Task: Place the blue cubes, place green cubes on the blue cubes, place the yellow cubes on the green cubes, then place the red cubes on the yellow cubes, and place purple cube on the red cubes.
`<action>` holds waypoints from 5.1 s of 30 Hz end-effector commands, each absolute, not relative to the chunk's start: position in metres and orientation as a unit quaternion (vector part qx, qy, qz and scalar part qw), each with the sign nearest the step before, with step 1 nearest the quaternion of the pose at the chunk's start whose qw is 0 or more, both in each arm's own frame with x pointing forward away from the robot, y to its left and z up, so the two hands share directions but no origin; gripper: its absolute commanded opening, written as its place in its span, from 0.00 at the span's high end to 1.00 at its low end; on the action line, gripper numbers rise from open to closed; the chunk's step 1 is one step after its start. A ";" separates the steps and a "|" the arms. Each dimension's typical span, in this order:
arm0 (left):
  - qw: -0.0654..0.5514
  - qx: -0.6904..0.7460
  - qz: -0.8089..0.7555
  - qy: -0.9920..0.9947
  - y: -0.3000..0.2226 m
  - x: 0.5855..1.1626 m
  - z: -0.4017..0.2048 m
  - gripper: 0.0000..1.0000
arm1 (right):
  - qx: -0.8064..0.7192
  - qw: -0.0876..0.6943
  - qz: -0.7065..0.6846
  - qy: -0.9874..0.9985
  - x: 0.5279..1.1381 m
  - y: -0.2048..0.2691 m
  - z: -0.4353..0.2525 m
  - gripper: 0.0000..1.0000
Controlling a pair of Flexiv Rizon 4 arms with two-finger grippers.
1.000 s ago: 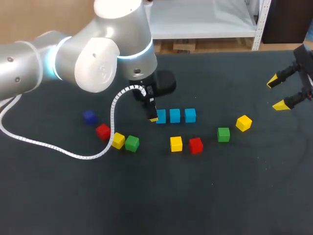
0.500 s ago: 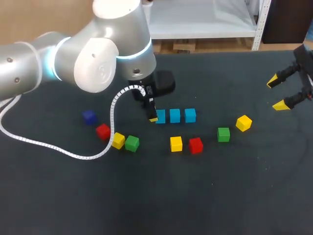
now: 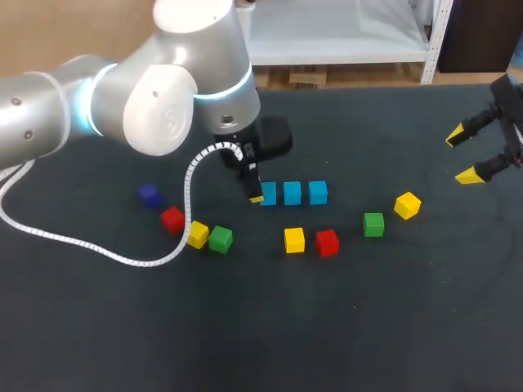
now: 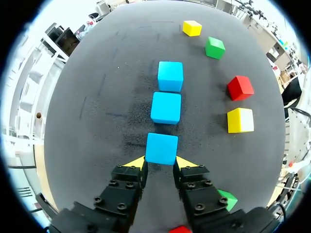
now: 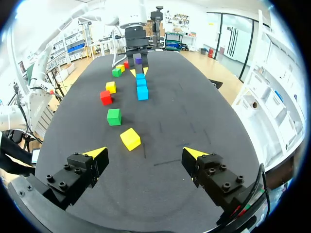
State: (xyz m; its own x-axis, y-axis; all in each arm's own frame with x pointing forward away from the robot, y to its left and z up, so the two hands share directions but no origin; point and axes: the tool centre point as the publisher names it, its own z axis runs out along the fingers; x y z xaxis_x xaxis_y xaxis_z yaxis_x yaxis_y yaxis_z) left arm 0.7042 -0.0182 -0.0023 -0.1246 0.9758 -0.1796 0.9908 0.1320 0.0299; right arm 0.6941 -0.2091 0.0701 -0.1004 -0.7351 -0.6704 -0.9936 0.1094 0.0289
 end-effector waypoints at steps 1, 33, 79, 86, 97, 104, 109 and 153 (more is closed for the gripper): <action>0.077 0.657 -0.049 0.749 -0.019 0.706 -0.003 1.00 | -0.619 0.259 0.250 0.698 0.694 -0.209 0.070 0.00; 0.078 0.656 -0.056 0.749 -0.018 0.708 -0.006 0.37 | -0.619 0.259 0.250 0.698 0.694 -0.209 0.070 0.00; 0.054 0.800 -0.012 0.598 0.107 0.622 0.073 0.00 | -0.619 0.259 0.250 0.698 0.694 -0.209 0.070 0.00; 0.059 0.815 -0.009 0.577 0.099 0.608 0.057 0.00 | -0.619 0.259 0.250 0.698 0.694 -0.209 0.070 0.00; 0.051 0.839 -0.009 0.542 0.074 0.612 0.036 0.00 | -0.619 0.259 0.250 0.698 0.694 -0.209 0.070 0.00; 0.053 0.851 -0.017 0.522 0.058 0.615 0.027 0.00 | -0.619 0.259 0.250 0.698 0.694 -0.209 0.070 0.00; 0.053 0.857 -0.023 0.511 0.049 0.613 0.018 0.00 | -0.619 0.259 0.250 0.698 0.694 -0.209 0.070 0.00; 0.063 0.837 -0.022 0.542 0.051 0.621 -0.003 1.00 | -0.619 0.259 0.250 0.698 0.694 -0.209 0.070 0.00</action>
State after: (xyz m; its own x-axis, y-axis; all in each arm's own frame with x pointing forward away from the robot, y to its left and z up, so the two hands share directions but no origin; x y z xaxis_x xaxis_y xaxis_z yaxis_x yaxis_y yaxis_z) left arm 0.6199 0.0520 -0.0018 0.4119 0.9047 -0.1085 0.9107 -0.4049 0.0816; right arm 0.6942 -0.2091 0.0701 -0.1004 -0.7351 -0.6704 -0.9936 0.1093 0.0290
